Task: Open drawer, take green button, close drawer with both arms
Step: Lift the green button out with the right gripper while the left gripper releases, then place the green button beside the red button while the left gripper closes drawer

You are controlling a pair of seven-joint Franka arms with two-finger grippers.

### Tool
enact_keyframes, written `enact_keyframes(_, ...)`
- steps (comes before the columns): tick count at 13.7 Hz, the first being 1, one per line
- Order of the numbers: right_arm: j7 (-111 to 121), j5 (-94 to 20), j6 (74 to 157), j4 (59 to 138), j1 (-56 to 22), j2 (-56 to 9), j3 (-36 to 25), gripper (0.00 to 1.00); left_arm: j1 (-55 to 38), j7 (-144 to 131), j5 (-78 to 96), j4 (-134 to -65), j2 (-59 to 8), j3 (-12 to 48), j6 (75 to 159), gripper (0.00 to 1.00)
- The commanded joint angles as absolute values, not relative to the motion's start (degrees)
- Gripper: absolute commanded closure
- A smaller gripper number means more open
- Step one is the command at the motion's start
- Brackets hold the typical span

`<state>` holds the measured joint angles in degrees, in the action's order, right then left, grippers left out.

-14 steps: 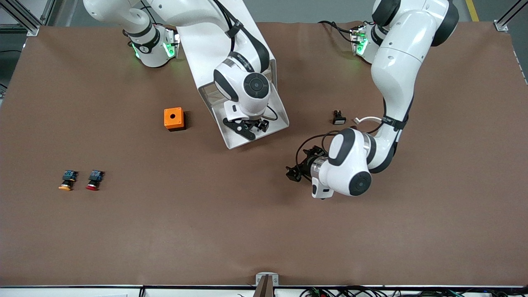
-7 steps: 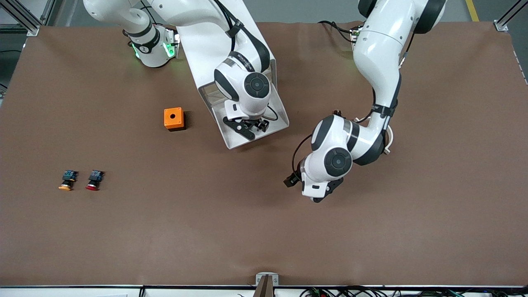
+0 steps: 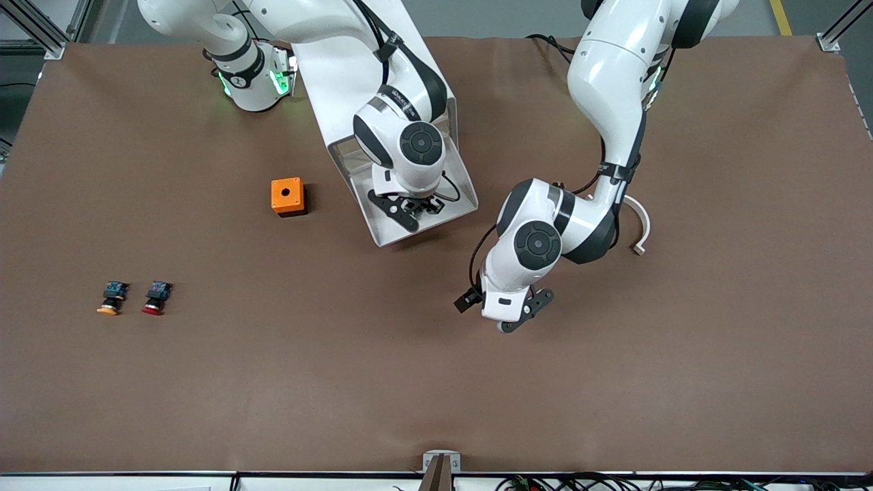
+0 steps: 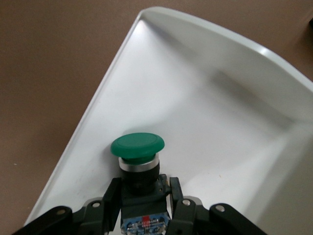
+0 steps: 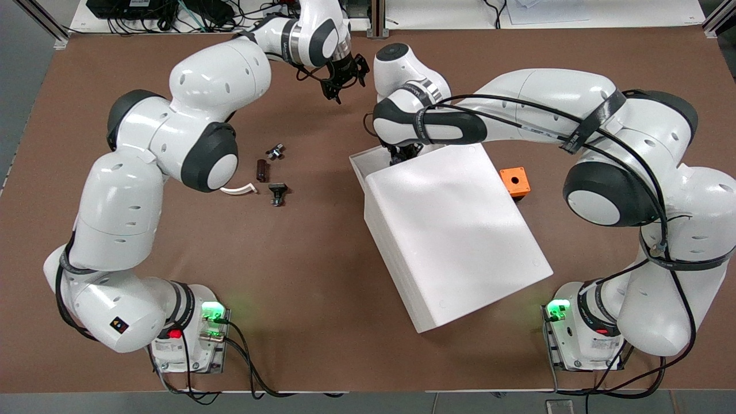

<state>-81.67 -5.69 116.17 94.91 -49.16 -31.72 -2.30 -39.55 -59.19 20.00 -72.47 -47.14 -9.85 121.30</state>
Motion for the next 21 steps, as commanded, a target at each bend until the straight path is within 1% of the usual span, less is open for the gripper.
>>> enact_keyframes(1, -80.7, -6.9, 111.8, 90.2, -47.3, -30.7, -2.5, 1.0, -42.4, -58.4, 18.9, -73.8, -46.2, -10.7, 122.1, 0.0)
enact_keyframes(3, -76.4, -6.9, 107.8, 86.3, -44.8, -30.2, -2.5, 1.0, -43.2, -58.4, 19.0, -73.9, -46.3, -10.5, 122.1, 0.0)
enact_keyframes(4, -73.8, -6.9, 106.9, 85.7, -42.6, -29.4, -2.5, 1.0, -43.9, -58.4, 19.0, -74.0, -46.3, -10.5, 122.2, 0.0)
enact_keyframes(8, -57.8, -6.7, 105.1, 86.1, -32.6, -27.2, -2.6, 1.0, -45.5, -59.0, 19.1, -74.7, -46.3, -10.5, 124.2, 0.0)
enact_keyframes(10, -48.2, -5.9, 105.4, 88.2, -27.1, -26.4, -2.8, 1.0, -46.1, -59.3, 19.1, -75.1, -46.1, -10.4, 124.1, 0.0)
enact_keyframes(12, -41.5, 0.1, 105.6, 90.9, -22.8, -25.9, -2.7, 1.0, -47.6, -59.3, 19.1, -75.6, -46.4, -10.5, 124.1, 0.0)
enact_keyframes(13, -39.3, 2.4, 107.3, 92.8, -20.5, -25.5, -2.7, 1.0, -48.3, -59.3, 19.0, -76.2, -46.5, -10.5, 124.1, 0.0)
enact_keyframes(15, -33.5, 2.9, 113.8, 98.8, -16.6, -24.2, -2.7, 1.0, -50.3, -59.2, 18.9, -77.4, -46.8, -10.5, 124.2, 0.0)
enact_keyframes(19, -22.4, 3.9, 137.9, 114.8, -7.0, -24.1, -2.8, 1.0, -52.1, -59.4, 17.8, -78.0, -46.8, -10.5, 124.1, 0.0)
enact_keyframes(20, -19.9, 4.2, 140.7, 116.1, -5.2, -24.3, -2.8, 1.0, -52.6, -59.5, 17.7, -78.6, -46.5, -10.5, 124.1, 0.0)
enact_keyframes(21, -18.1, 4.2, 141.1, 116.3, -3.6, -24.7, -2.8, 1.0, -53.6, -59.5, 17.7, -79.4, -46.1, -10.6, 124.1, 0.0)
